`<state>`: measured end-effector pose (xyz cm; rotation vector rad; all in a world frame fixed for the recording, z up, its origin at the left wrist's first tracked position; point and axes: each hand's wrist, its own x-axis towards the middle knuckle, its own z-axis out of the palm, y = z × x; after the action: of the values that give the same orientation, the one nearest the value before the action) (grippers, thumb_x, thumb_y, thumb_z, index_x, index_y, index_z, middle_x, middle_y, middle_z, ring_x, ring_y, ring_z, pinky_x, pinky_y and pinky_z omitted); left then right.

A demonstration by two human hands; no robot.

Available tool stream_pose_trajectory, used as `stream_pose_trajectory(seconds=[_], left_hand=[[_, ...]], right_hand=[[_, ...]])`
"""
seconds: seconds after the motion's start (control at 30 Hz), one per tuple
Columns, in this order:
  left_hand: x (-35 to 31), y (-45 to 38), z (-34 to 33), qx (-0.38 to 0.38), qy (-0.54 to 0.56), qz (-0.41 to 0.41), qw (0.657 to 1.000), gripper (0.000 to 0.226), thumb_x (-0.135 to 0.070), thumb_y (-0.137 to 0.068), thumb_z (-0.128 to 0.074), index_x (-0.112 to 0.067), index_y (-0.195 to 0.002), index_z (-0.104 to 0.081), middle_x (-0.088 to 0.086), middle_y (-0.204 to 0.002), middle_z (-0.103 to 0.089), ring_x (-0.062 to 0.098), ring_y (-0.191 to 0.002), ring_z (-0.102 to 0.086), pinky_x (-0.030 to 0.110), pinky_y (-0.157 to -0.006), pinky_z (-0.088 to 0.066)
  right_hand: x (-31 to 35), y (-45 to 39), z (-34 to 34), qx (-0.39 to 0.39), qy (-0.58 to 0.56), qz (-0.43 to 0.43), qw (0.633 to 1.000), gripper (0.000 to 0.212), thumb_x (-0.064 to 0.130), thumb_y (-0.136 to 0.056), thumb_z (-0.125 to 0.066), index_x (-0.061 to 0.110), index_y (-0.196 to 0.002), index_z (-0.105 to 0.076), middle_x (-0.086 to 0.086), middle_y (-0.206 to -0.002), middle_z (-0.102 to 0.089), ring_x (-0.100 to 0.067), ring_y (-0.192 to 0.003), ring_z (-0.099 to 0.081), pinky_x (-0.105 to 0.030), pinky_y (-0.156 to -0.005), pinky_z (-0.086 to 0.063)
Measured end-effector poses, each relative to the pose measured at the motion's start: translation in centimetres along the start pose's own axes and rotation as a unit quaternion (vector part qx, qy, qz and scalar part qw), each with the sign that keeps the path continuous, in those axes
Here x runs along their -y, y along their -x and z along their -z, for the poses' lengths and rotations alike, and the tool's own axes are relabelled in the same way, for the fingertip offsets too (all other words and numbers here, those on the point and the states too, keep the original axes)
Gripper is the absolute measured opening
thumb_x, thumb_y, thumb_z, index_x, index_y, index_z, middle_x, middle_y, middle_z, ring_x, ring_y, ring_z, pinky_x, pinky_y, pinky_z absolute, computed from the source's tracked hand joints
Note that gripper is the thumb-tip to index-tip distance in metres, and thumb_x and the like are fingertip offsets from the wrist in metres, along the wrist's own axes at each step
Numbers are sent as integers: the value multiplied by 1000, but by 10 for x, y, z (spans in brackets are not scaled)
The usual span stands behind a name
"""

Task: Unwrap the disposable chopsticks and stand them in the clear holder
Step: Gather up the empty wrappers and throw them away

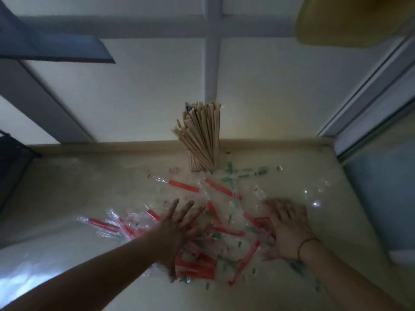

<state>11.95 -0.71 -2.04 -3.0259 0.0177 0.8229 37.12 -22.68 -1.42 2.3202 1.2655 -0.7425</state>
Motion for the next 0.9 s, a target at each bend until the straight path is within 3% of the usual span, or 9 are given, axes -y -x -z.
stream_pose_trajectory(seconds=[0.1,0.17,0.27,0.33,0.4,0.5,0.67,0.8,0.9], left_hand=[[-1,-2,-1,36,10,1,999,146,-83,-54,-71,-39,-142,36,12,-150,42,42,-140,32,64,-102,31],[0,1,-4,37,9,10,999,147,-84,-51,-70,-40,-144,34,14,-156,32,42,-144,23,69,-105,24],[-5,6,-10,31,5,28,999,147,-82,-50,-71,-37,-147,30,17,-163,12,43,-148,6,73,-107,15],[-12,11,-13,7,0,38,999,151,-80,-46,-74,-33,-151,24,20,-160,-19,43,-143,-25,76,-108,-6],[-18,15,-17,-35,21,38,998,157,-80,-34,-75,-25,-155,10,17,-141,-51,36,-122,-55,71,-99,-37],[-22,23,-26,-94,41,25,994,153,-73,-34,-76,-19,-156,-2,8,-127,-59,25,-106,-61,54,-90,-52],[-25,29,-34,-65,71,27,995,106,-57,-55,-67,-22,-148,-30,-4,-123,-57,17,-107,-54,38,-96,-47],[-24,34,-34,-95,91,40,991,58,-53,-58,-62,-35,-113,-56,-15,-95,-62,10,-88,-55,31,-82,-49],[-26,37,-34,-108,75,28,991,34,-52,-58,-60,-36,-88,-59,-17,-77,-58,9,-76,-52,29,-71,-50]], right_hand=[[2,6,-13,-34,2,-26,999,136,85,-53,-59,30,-150,18,-6,-158,-11,-32,-144,-18,-61,-112,-6],[-2,11,-20,-88,-21,-37,995,117,78,-65,-56,32,-151,9,-1,-146,-31,-26,-131,-36,-53,-110,-19],[-12,13,-28,-156,-75,-39,984,85,62,-83,-49,29,-152,-10,0,-136,-45,-24,-120,-47,-39,-102,-39],[-17,12,-32,-159,-142,-54,976,76,53,-86,-54,24,-149,-22,-3,-133,-48,-25,-119,-49,-36,-97,-45],[-17,9,-32,-141,-181,-80,970,67,43,-83,-62,19,-140,-35,-6,-128,-50,-27,-119,-51,-36,-95,-47],[-11,6,-28,-112,-158,-108,975,47,37,-85,-62,17,-125,-47,-5,-125,-53,-25,-119,-53,-35,-93,-49],[-12,8,-28,-116,-116,-121,979,32,28,-95,-46,21,-126,-51,-3,-126,-50,-24,-119,-52,-35,-93,-49],[-27,13,-27,-119,-66,-112,984,31,28,-97,-38,26,-126,-48,1,-124,-55,-22,-117,-56,-35,-90,-49],[-44,17,-24,-122,-60,-102,985,30,27,-95,-38,28,-124,-46,3,-118,-63,-21,-108,-64,-33,-87,-50]])
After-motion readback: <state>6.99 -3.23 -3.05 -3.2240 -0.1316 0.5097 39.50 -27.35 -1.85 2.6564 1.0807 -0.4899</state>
